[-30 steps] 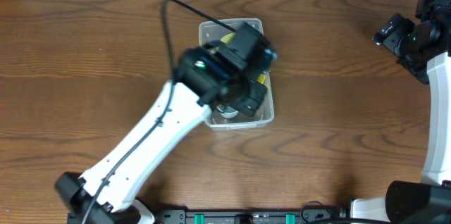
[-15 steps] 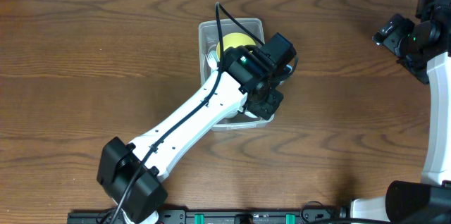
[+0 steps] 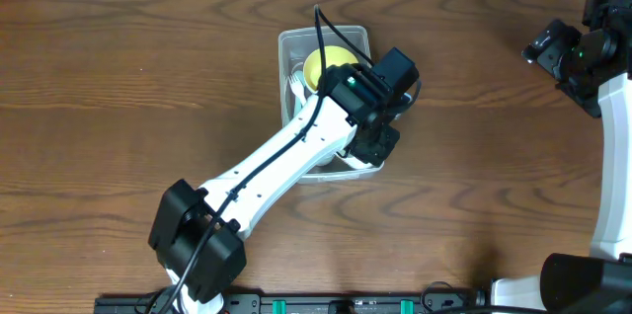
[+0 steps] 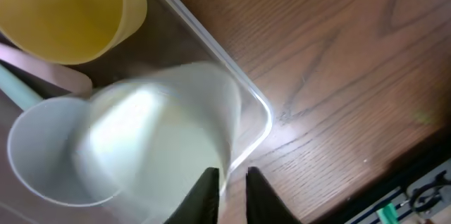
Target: Pack container
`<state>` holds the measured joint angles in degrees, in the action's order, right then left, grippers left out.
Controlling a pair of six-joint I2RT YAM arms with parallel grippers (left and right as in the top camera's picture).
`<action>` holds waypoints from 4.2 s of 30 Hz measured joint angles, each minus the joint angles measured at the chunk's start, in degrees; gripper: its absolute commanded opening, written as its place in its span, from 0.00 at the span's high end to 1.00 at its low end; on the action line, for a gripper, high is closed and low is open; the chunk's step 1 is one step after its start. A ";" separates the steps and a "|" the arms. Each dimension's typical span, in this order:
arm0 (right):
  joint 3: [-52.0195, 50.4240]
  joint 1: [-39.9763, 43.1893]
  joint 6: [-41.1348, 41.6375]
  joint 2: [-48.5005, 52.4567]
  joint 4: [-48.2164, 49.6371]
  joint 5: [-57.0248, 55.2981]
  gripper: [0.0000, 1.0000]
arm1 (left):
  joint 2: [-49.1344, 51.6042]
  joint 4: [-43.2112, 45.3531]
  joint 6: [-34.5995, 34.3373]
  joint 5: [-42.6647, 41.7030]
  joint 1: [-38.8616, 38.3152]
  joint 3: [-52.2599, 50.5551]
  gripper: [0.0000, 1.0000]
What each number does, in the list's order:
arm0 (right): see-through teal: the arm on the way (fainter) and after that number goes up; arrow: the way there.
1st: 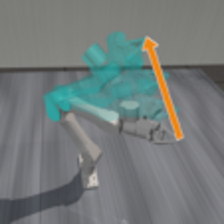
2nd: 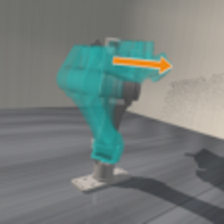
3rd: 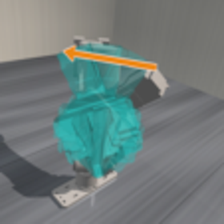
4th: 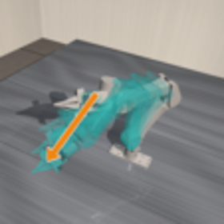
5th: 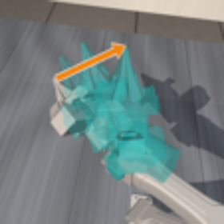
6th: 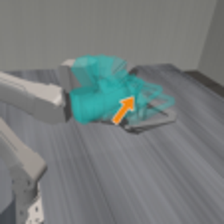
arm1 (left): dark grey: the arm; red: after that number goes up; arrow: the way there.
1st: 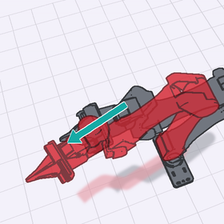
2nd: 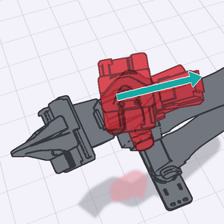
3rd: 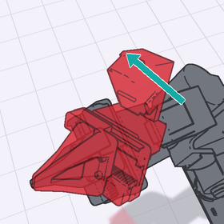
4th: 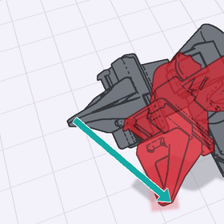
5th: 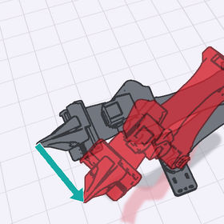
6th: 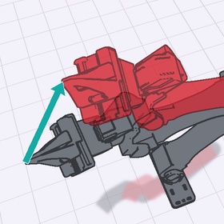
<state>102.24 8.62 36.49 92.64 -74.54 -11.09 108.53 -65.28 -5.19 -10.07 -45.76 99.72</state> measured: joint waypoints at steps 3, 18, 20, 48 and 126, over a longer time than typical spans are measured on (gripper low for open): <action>0.00 0.00 0.00 0.00 0.00 0.00 0.01 | 0.00 0.24 -0.02 -0.02 0.00 0.00 0.83; 0.00 0.00 0.00 0.00 0.00 0.00 0.01 | 0.00 -1.16 0.35 -0.02 0.61 0.00 0.76; 0.00 0.00 0.00 0.00 0.00 0.00 0.01 | -0.20 -2.67 0.52 0.28 1.70 0.00 0.68; 0.00 0.00 0.00 0.00 0.00 -0.02 0.01 | -21.20 -10.88 0.31 19.96 37.73 0.81 0.02; -0.04 0.00 0.17 0.00 0.00 0.00 0.01 | -107.73 64.59 -3.82 -1.95 43.43 -98.62 0.02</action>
<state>102.19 8.62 36.67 92.64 -74.54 -11.09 0.80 -0.69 -9.02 -12.01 -2.33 1.10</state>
